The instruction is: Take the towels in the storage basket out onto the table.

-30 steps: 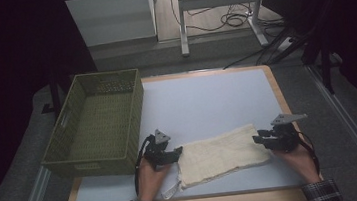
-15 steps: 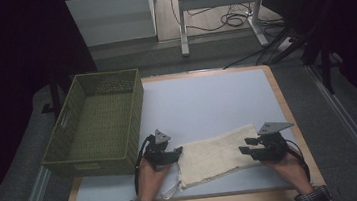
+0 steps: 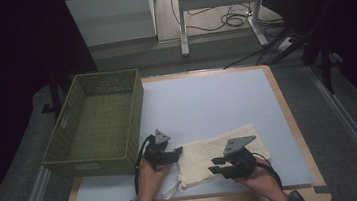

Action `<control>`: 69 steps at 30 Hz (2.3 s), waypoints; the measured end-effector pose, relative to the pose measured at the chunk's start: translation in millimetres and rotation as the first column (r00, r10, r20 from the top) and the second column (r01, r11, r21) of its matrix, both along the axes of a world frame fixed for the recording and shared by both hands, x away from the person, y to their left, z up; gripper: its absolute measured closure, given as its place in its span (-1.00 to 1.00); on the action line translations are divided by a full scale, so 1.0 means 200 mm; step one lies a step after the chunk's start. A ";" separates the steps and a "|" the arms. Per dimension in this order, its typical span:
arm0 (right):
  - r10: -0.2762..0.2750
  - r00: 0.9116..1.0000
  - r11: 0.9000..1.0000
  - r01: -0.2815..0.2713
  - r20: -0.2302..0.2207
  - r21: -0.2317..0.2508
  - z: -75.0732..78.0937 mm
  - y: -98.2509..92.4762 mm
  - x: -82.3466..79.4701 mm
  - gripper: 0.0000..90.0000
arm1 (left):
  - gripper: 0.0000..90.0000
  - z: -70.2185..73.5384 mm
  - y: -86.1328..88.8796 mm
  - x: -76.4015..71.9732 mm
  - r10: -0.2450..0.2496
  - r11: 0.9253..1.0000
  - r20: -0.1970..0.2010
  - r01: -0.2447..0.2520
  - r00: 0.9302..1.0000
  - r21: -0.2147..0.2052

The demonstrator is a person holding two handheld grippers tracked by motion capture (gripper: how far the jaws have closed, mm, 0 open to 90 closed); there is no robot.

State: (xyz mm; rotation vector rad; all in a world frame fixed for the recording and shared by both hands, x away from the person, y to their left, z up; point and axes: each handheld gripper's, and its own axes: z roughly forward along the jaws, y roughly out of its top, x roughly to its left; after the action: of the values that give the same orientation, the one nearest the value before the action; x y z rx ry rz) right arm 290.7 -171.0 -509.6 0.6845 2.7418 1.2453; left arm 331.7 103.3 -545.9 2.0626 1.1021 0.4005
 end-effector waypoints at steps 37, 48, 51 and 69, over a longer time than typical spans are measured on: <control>0.144 0.990 0.989 -0.143 0.011 -0.032 -0.08 0.43 -0.12 0.41 | -0.39 0.01 0.02 0.00 0.010 1.000 0.009 -0.010 1.000 0.028; 0.113 0.989 0.988 -0.101 0.100 -0.113 -0.11 0.46 -0.16 0.61 | 0.01 0.01 0.03 0.00 -0.047 0.999 0.006 0.047 0.999 0.009; 0.118 0.985 0.986 -0.102 0.124 -0.129 -0.11 0.46 -0.18 0.81 | 0.32 0.01 0.02 -0.01 -0.063 0.998 0.003 0.063 0.998 -0.002; 0.075 0.993 0.997 -0.073 0.090 -0.023 -0.04 0.35 -0.13 0.90 | 0.94 0.09 -0.01 0.00 -0.120 0.990 0.040 0.123 0.992 -0.066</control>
State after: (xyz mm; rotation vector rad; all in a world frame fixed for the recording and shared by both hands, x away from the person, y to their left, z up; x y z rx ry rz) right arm 263.7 -100.1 -517.2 0.5162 2.7245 1.2291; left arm 331.1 102.2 -527.0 2.0422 0.9504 0.3341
